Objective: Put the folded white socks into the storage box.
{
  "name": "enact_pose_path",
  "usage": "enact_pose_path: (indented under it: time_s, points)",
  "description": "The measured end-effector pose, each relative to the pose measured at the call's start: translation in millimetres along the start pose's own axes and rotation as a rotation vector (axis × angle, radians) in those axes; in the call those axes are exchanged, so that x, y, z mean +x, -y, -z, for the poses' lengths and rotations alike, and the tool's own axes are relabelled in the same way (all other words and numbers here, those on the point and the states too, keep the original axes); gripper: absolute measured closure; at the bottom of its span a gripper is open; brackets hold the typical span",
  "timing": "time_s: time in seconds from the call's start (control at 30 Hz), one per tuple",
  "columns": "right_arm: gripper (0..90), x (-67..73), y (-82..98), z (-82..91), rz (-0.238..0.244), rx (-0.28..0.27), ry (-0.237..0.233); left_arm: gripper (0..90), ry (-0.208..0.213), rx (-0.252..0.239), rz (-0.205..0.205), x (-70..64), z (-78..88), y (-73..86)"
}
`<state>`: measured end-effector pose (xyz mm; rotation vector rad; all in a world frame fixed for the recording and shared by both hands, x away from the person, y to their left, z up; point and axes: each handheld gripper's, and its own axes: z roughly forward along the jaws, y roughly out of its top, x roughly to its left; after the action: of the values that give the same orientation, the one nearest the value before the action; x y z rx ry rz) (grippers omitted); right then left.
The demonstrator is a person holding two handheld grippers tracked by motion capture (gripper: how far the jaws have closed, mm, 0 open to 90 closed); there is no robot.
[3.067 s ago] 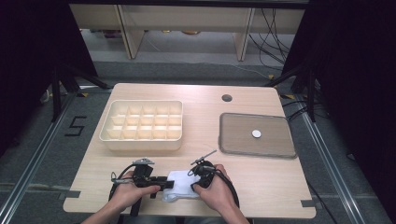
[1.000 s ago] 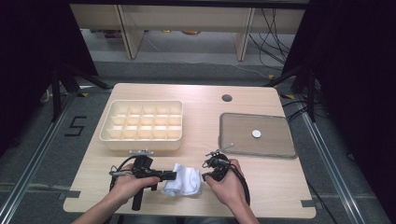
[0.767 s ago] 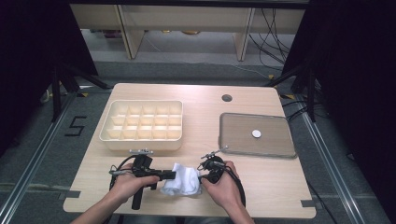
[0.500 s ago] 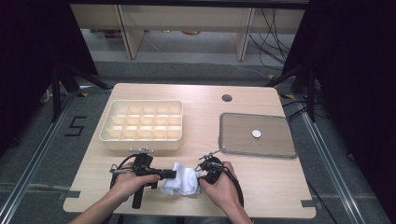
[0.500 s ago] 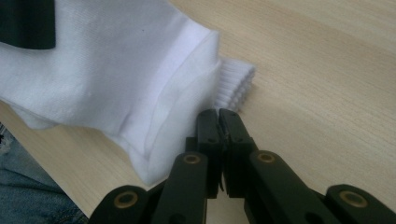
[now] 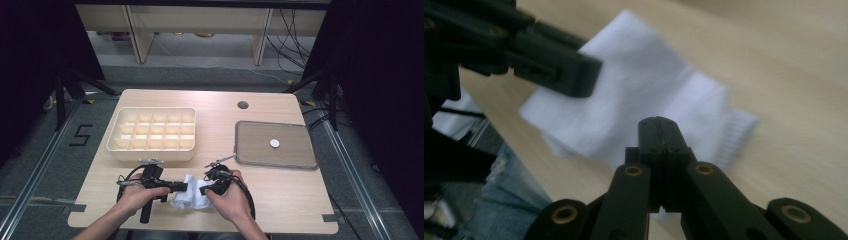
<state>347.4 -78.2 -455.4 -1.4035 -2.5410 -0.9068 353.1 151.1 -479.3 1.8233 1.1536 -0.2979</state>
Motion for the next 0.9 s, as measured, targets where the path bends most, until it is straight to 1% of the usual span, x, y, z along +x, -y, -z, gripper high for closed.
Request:
enact_pose_path:
  time_s: [0.03,0.1,0.13,0.17,0.2,0.23,0.27,0.33,0.4,0.47,0.5,0.53,0.63,0.67,0.7,0.73,0.77,0.8,0.83,0.87,0.9]
  points:
    - [90.0,0.2,-0.2,-12.0,0.031,0.021,-0.007,81.7,0.002,0.002,-0.002,0.2,0.2,-0.2]
    - [90.0,0.0,0.2,-21.5,0.023,0.047,-0.009,81.7,0.003,0.005,-0.002,-0.2,0.2,-0.3]
    - [90.0,0.9,0.6,-25.8,-0.004,0.057,-0.013,81.6,0.002,0.005,-0.002,-0.8,0.3,-0.3]
    - [90.0,0.0,0.9,-30.5,-0.010,0.063,-0.012,81.6,0.002,0.000,-0.003,-1.1,-0.2,-0.5]
    - [90.0,-0.5,1.1,-33.3,-0.014,0.070,-0.009,81.5,0.003,0.007,-0.006,-1.1,0.0,-0.6]
    - [90.0,-2.4,1.1,-36.0,0.012,0.065,-0.013,81.5,0.003,-0.002,-0.001,-1.7,-1.2,-0.8]
    - [90.0,-3.4,1.1,-37.8,0.019,0.063,-0.019,81.4,0.007,0.014,-0.018,-1.0,-0.6,-1.2]
    - [90.0,-1.8,0.3,-38.5,0.007,0.058,-0.018,81.2,0.013,0.010,0.003,-4.3,-1.8,-1.5]
    - [90.0,-1.6,0.0,-39.2,-0.004,0.063,-0.024,81.0,0.023,0.003,-0.004,-6.8,-3.9,-2.7]
    - [90.0,-2.6,0.1,-41.1,0.006,0.054,-0.025,81.1,0.026,0.012,-0.018,-8.3,-5.3,-3.7]
    - [90.0,-0.1,0.5,-41.1,-0.022,0.063,-0.024,81.2,0.026,0.018,-0.017,-9.2,-5.8,-3.8]
    - [90.0,0.9,0.4,-41.2,-0.029,0.064,-0.033,81.3,0.022,0.010,-0.017,-10.0,-7.8,-4.1]
    - [90.0,0.3,0.3,-42.7,-0.037,0.057,-0.052,81.8,0.020,0.015,-0.016,-9.4,-9.1,-4.5]
    - [89.4,-0.3,0.6,-42.0,-0.034,0.054,-0.055,82.0,0.020,0.014,-0.012,-8.8,-9.4,-4.6]
    - [88.6,-1.4,0.5,-40.3,-0.022,0.046,-0.064,82.1,0.020,0.019,-0.017,-7.8,-8.7,-4.9]
    - [88.5,-0.7,0.3,-35.8,-0.031,0.040,-0.067,82.1,0.012,0.022,-0.019,-7.5,-7.4,-5.2]
    - [88.5,-0.6,-0.2,-29.6,-0.026,0.020,-0.060,82.1,0.012,0.011,-0.013,-7.8,-7.7,-5.4]
    - [88.7,0.1,-1.0,-20.9,-0.038,0.012,-0.041,82.1,0.013,0.013,-0.015,-7.4,-7.4,-5.7]
    - [89.4,-1.8,-2.0,-10.4,-0.039,-0.012,-0.031,82.1,0.015,0.013,-0.015,-7.4,-7.5,-5.8]
    - [89.8,-3.9,-2.6,-3.8,-0.034,-0.027,-0.025,82.1,0.012,0.014,-0.019,-7.9,-7.6,-5.8]
    - [90.0,-7.3,-2.8,4.1,-0.044,-0.047,0.016,82.1,0.012,0.013,-0.020,-8.3,-7.9,-5.8]
